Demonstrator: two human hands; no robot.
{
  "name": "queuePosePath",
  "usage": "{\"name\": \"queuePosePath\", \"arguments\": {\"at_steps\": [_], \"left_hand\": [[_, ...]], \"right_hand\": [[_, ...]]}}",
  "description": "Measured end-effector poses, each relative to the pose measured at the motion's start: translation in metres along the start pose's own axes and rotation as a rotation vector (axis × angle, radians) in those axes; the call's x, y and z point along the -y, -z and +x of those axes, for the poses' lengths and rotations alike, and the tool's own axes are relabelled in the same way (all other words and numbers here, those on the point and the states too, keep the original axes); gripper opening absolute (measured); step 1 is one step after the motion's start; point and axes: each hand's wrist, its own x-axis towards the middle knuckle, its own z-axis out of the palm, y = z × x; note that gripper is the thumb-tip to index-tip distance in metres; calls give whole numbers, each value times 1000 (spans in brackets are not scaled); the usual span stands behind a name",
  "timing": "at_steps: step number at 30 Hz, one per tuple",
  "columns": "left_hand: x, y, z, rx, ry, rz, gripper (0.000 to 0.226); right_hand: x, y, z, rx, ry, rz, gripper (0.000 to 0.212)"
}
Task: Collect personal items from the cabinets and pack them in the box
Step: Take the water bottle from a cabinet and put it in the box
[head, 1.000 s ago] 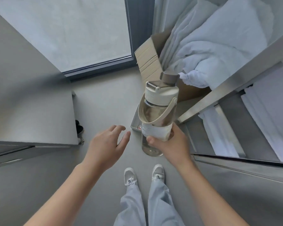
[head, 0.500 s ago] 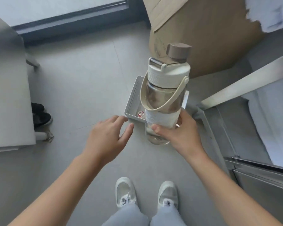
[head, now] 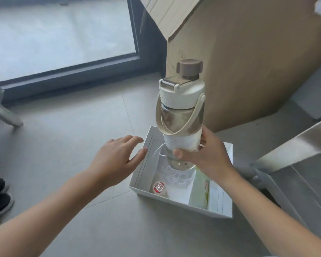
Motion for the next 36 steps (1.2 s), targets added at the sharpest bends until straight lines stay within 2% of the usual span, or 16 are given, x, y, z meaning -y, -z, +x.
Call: {"name": "queuePosePath", "arguments": {"at_steps": [6,15,19,29,36], "left_hand": [[-12,-3,-13,14,73,-129,51],[-11,-47,-9,-10,105,-208,47],[-19,-56,-21,16,90,-209,47],[-23,-56,-34,53,44,-118,49],[-17,-53,-55,41,51,-99,48]], "right_hand": [[-5,1,-6,-14,-80,70,66],[-79,-26,2,49,-118,16,58],[-97,-30,-5,84,-131,-78,60],[-122,-42,-4,177,-116,-137,66],[-124,-51,-7,183,-129,-280,71]]}}
